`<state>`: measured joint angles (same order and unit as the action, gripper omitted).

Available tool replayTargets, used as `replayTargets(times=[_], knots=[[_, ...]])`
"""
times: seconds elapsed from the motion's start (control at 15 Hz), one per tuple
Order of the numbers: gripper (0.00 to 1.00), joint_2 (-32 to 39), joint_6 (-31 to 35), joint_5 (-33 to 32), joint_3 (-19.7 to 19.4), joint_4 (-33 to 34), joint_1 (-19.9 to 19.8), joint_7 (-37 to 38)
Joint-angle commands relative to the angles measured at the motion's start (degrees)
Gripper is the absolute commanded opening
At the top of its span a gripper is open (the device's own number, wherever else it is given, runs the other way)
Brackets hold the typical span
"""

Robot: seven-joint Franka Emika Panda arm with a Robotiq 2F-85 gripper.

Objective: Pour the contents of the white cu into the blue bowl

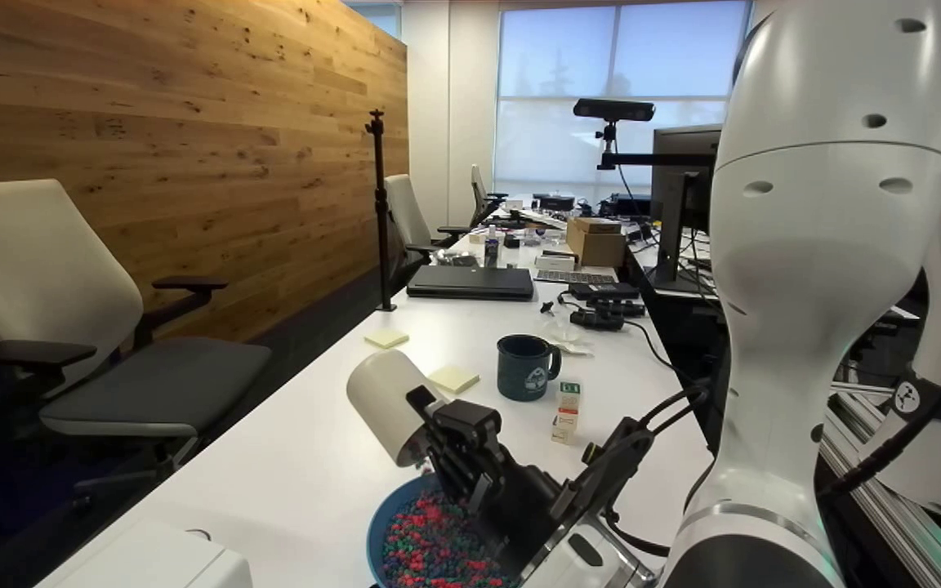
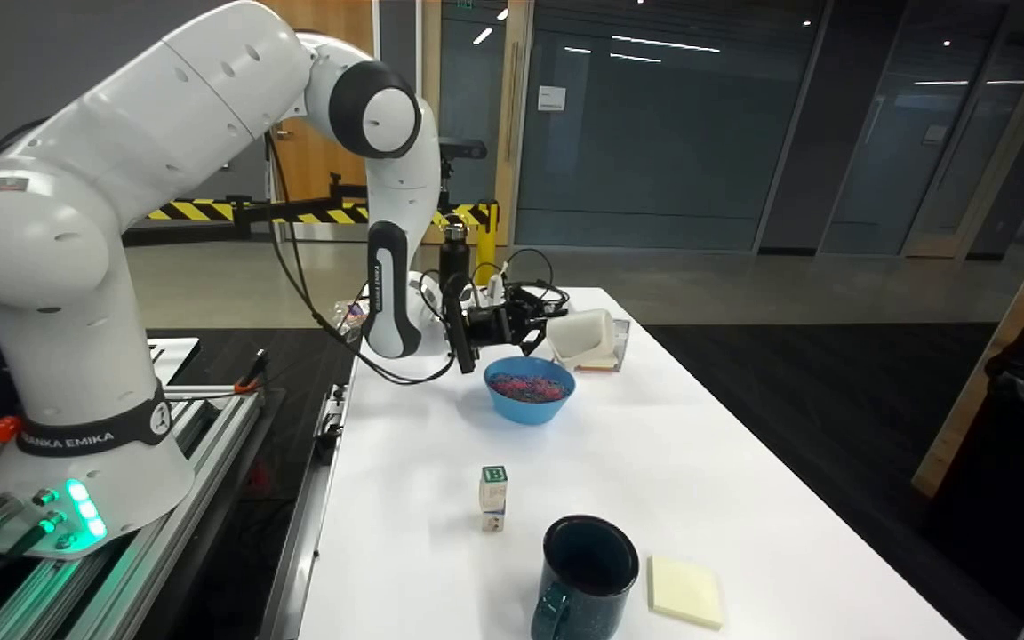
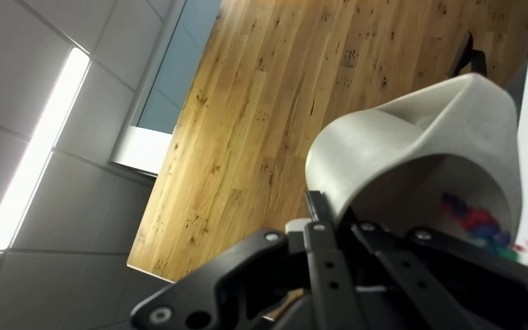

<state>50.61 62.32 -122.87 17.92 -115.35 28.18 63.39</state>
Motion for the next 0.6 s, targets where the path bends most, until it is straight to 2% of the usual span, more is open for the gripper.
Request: replayTargets(times=[0.0, 0.53], knots=[[0.01, 0.54, -2.96, -2.91, -0.45, -0.3, 0.35, 1.07], [0.01, 1.13, -5.09, -5.5, -0.88, 0.17, 0.53, 1.27]])
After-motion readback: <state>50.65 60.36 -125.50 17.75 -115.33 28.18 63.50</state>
